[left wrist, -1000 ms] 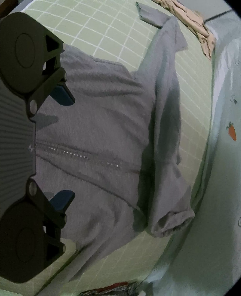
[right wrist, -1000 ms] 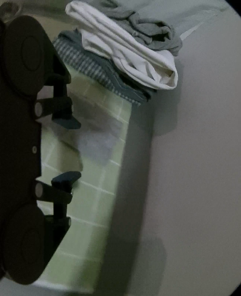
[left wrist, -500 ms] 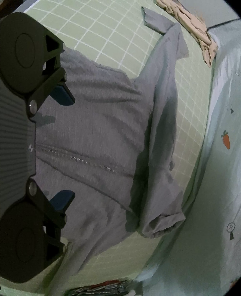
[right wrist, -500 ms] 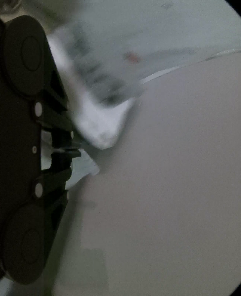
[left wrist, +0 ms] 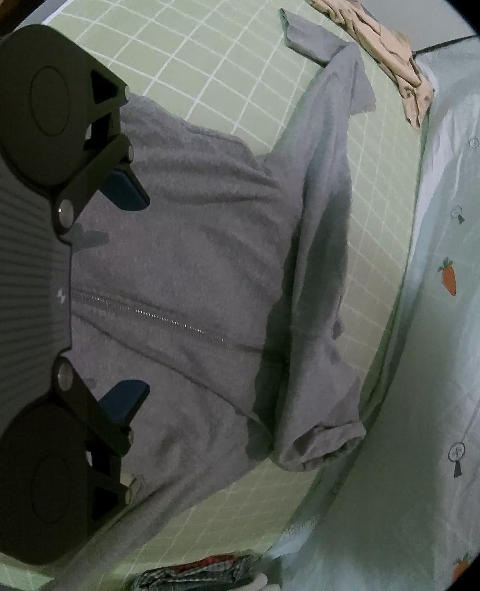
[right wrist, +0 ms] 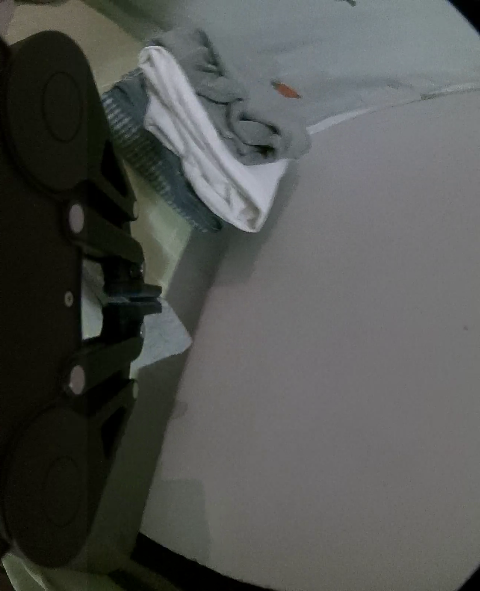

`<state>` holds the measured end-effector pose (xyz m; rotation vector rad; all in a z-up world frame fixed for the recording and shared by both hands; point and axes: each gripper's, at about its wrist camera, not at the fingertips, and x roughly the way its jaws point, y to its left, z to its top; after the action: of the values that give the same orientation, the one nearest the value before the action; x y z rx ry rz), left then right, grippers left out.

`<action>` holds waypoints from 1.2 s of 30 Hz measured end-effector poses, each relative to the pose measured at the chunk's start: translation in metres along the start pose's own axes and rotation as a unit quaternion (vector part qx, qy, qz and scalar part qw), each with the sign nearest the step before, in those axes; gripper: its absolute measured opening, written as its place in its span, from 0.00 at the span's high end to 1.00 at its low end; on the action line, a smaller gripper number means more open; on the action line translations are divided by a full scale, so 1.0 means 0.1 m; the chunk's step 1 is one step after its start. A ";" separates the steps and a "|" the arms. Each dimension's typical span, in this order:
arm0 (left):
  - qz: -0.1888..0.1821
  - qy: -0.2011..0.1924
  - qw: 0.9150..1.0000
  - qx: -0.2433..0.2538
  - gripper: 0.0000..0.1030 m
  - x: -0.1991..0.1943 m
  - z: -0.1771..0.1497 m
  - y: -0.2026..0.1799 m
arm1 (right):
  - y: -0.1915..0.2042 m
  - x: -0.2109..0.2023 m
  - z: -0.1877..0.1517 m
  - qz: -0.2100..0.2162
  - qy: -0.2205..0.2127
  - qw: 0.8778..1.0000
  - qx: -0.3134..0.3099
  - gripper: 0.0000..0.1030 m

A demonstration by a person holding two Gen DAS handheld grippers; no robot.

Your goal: Fold clothes

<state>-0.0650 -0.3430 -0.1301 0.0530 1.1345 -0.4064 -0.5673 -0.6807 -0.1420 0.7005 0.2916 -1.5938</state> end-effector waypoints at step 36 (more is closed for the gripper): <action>0.010 -0.004 0.999 -0.031 0.05 -0.04 -0.06 0.15 | 0.21 0.55 -0.42 -0.028 0.081 0.996 -0.003 0.56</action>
<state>-0.0672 -0.3268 -0.1313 0.0090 1.1374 -0.3531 -0.5364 -0.7042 -0.2027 0.8246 0.4374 -1.5923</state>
